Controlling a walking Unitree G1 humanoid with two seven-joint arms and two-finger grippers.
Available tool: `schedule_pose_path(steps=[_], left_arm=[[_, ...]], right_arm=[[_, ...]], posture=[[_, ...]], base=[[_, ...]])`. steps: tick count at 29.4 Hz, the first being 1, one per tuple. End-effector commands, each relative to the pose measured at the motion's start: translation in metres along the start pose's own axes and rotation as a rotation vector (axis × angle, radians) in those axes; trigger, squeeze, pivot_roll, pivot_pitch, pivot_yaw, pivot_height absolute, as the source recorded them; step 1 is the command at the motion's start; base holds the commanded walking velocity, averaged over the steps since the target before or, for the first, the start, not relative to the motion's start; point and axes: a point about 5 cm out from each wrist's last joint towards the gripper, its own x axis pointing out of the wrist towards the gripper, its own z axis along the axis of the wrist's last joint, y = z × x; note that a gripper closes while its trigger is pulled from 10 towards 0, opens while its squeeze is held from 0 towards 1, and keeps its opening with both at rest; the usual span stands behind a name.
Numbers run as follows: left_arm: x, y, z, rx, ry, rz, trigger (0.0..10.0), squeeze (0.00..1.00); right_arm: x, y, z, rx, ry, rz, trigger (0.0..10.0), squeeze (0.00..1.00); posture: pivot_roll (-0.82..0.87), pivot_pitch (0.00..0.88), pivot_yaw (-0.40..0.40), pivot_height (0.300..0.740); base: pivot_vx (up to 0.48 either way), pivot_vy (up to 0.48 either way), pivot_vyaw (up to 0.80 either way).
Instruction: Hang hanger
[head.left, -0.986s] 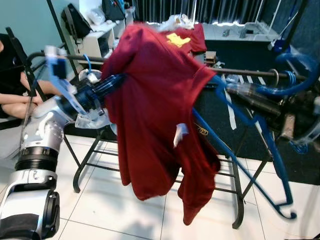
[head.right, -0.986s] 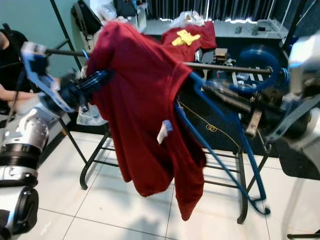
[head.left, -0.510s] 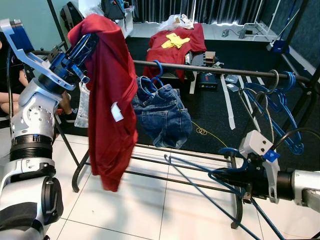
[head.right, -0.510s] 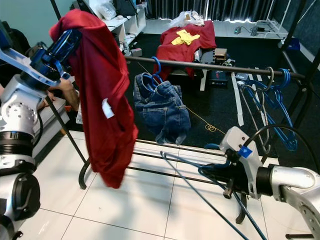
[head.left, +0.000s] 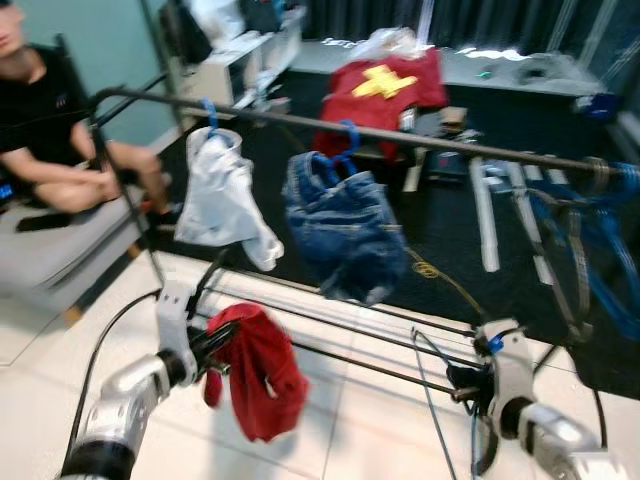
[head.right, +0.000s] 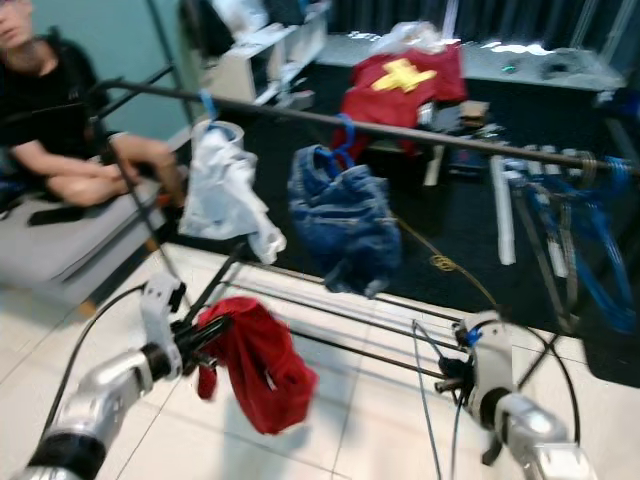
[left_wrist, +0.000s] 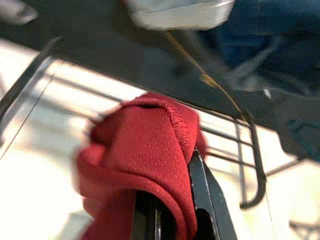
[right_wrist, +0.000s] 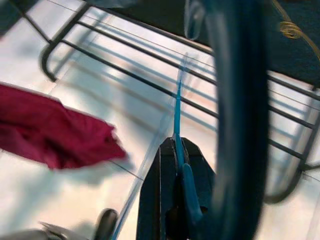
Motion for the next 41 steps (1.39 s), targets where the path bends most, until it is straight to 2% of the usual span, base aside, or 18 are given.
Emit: schedule_pose_path(steps=[1,2,3,6,7,8,10,11,12,15,16,17,24,28,41], left_arm=[[-0.002,-0.003,-0.006,-0.023,-0.006,0.031,10.0,0.00],[-0.002,-0.003,-0.006,-0.023,-0.006,0.031,10.0,0.00],[-0.004,-0.004,-0.015,-0.045,0.018,0.038,10.0,0.00],[-0.014,0.004,-0.027,0.001,0.056,0.100,10.0,0.00],[-0.021,0.004,-0.040,-0.064,0.098,0.088,10.0,0.00],[-0.021,0.004,-0.040,-0.064,0.098,0.088,10.0,0.00],[-0.032,0.005,-0.050,-0.173,0.079,0.117,10.0,0.00],[-0.032,0.005,-0.050,-0.173,0.079,0.117,10.0,0.00],[-0.034,0.005,-0.050,-0.186,0.061,0.135,10.0,0.00],[-0.034,0.005,-0.050,-0.186,0.061,0.135,10.0,0.00],[-0.035,0.005,-0.050,-0.183,0.053,0.153,10.0,0.00],[-0.035,0.003,-0.050,-0.172,0.057,0.163,10.0,0.00],[-0.035,0.000,-0.053,-0.147,0.064,0.184,10.0,0.00],[-0.037,0.000,-0.052,-0.118,0.027,0.227,10.0,0.00],[-0.038,-0.001,-0.053,-0.124,0.033,0.211,10.0,0.00]], right_arm=[[-0.002,0.000,-0.011,0.021,0.016,-0.030,10.0,0.00],[-0.002,0.000,-0.011,0.021,0.016,-0.030,10.0,0.00],[-0.002,0.001,-0.015,0.056,0.024,-0.044,10.0,0.00],[-0.004,-0.006,-0.021,0.122,0.010,-0.078,10.0,0.00],[-0.009,-0.011,-0.026,0.114,0.013,-0.091,10.0,0.00],[-0.009,-0.011,-0.026,0.114,0.013,-0.091,10.0,0.00],[-0.020,-0.018,-0.046,0.100,0.030,-0.122,10.0,0.00],[-0.020,-0.018,-0.046,0.100,0.030,-0.122,10.0,0.00],[-0.026,-0.016,-0.054,0.166,0.009,-0.119,10.0,0.00],[-0.026,-0.016,-0.054,0.166,0.009,-0.119,10.0,0.00],[-0.030,-0.017,-0.059,0.223,-0.017,-0.130,10.0,0.00],[-0.031,-0.014,-0.061,0.225,-0.028,-0.125,10.0,0.00],[-0.028,-0.010,-0.065,0.196,-0.013,-0.108,10.0,0.00],[-0.029,-0.010,-0.069,0.196,-0.008,-0.106,10.0,0.00],[-0.029,-0.009,-0.071,0.194,-0.031,-0.114,10.0,0.00]], posture=[[0.04,0.070,0.013,0.740],[0.04,0.070,0.013,0.740],[0.04,0.071,0.014,0.740],[0.05,0.065,0.006,0.740],[0.06,0.067,0.002,0.740],[0.06,0.067,0.002,0.740],[0.07,0.066,-0.015,0.740],[0.07,0.066,-0.015,0.740],[0.07,0.061,-0.019,0.740],[0.07,0.061,-0.019,0.740],[0.07,0.057,-0.020,0.740],[0.08,0.047,-0.021,0.740],[0.08,0.030,-0.025,0.740],[0.09,0.007,-0.027,0.740],[0.09,0.000,-0.021,0.740]], base=[[0.000,0.000,0.77],[0.000,0.000,0.77],[0.000,0.000,0.77],[0.000,0.000,0.77],[0.000,0.000,0.76],[0.000,0.000,0.76],[0.000,0.000,0.76],[0.000,0.000,0.76],[0.000,0.000,0.75],[0.000,0.000,0.75],[0.000,0.000,0.69],[0.000,0.000,0.69],[0.000,0.000,0.69],[0.000,0.000,0.69],[0.000,0.000,0.69]])
